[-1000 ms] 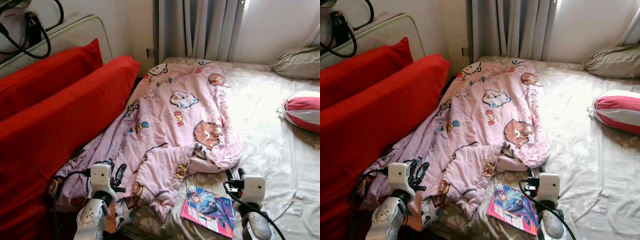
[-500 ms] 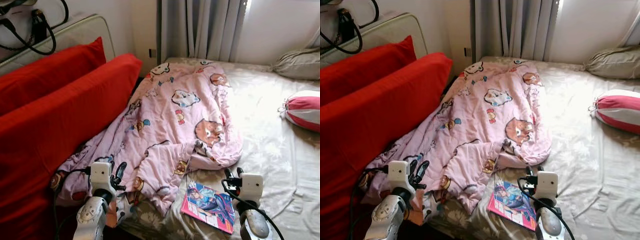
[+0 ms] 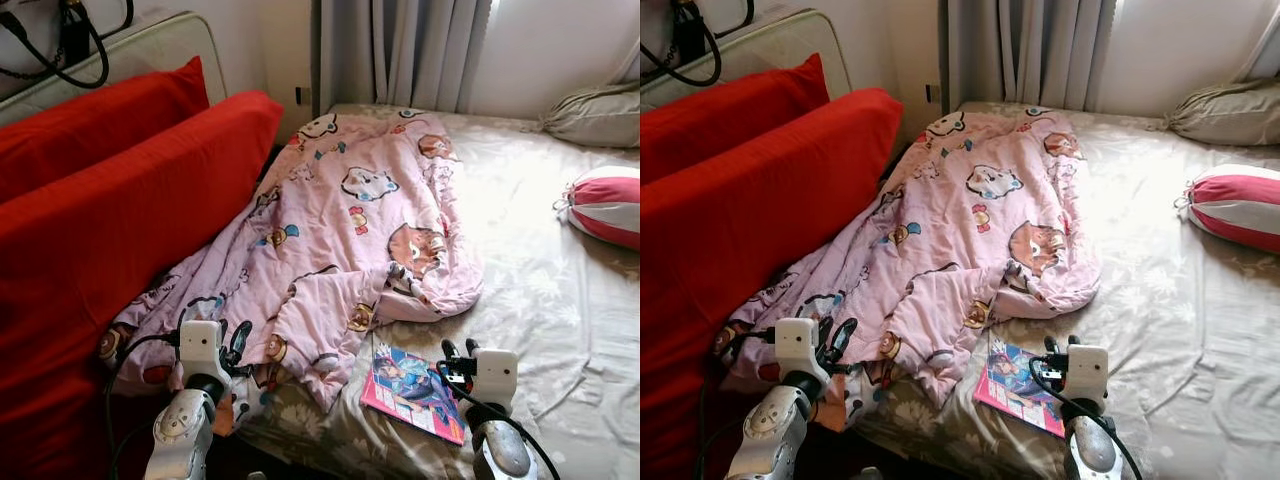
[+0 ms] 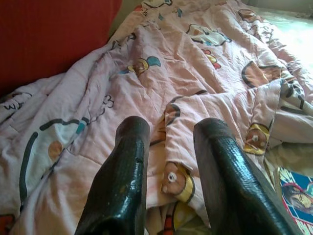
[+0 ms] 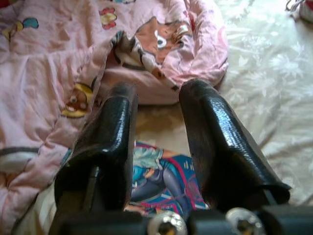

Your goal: Clean up the room

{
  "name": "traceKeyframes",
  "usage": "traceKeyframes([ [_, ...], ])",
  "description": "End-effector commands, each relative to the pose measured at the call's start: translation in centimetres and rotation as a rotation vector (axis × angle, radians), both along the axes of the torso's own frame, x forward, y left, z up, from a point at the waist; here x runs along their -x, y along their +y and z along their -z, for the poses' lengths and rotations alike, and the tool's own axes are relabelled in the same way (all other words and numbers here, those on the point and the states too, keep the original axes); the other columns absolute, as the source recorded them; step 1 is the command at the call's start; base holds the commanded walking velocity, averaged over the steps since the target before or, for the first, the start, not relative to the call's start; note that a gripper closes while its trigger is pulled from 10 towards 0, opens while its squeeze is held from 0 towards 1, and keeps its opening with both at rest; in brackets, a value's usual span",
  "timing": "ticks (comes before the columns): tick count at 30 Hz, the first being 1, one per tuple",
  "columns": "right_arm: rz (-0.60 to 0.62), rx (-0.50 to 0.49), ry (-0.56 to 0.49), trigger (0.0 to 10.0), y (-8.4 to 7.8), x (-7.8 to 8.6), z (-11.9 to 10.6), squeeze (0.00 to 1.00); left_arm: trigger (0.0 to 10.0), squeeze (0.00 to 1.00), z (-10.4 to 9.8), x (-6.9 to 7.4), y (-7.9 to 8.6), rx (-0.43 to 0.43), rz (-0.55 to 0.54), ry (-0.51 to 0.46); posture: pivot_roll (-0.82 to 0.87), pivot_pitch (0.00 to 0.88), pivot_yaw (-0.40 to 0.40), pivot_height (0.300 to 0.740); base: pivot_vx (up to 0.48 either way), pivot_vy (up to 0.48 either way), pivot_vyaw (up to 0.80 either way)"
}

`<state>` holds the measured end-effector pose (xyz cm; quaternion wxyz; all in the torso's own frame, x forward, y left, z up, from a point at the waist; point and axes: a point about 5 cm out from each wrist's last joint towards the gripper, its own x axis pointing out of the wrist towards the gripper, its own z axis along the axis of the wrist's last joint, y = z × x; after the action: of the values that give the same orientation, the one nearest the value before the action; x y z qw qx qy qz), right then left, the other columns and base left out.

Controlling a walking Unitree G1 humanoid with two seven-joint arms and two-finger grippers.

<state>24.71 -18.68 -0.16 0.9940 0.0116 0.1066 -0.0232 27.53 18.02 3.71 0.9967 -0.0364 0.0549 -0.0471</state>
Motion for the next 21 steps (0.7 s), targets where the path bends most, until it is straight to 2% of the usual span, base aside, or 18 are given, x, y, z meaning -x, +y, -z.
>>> traceKeyframes([
  [1, -0.010, -0.016, 0.003, 10.0, 0.28, -0.05, 0.10, 0.00, 10.0, 0.00, -0.31, -0.19, 0.24, 0.031, -0.026, -0.003, 0.03, 0.075, 0.042, 0.647, 0.000, 0.000, 0.00],
  [4, -0.009, -0.026, -0.017, 10.0, 0.29, 0.02, -0.01, 0.00, 10.0, 0.00, -0.36, -0.23, 0.32, 0.052, -0.045, -0.001, 0.03, 0.075, 0.042, 0.647, 0.000, 0.000, 0.00],
  [6, -0.006, -0.025, -0.009, 10.0, 0.28, 0.04, 0.12, 0.00, 10.0, 0.00, -0.58, -0.29, 0.00, 0.010, -0.010, -0.010, 0.03, 0.077, 0.042, 0.647, 0.000, 0.000, 0.00],
  [11, -0.023, -0.049, 0.002, 10.0, 0.70, 0.05, 0.37, 0.00, 10.0, 0.00, -1.15, -0.55, -0.29, 0.027, -0.015, -0.027, 0.03, 0.082, 0.046, 0.647, 0.000, 0.000, 0.00],
  [21, -0.051, -0.058, 0.034, 10.0, 1.09, 0.08, 0.82, 0.00, 10.0, 0.00, -1.00, -0.45, -0.14, 0.021, -0.015, -0.016, 0.03, 0.084, 0.048, 0.647, 0.000, 0.000, 0.00],
])
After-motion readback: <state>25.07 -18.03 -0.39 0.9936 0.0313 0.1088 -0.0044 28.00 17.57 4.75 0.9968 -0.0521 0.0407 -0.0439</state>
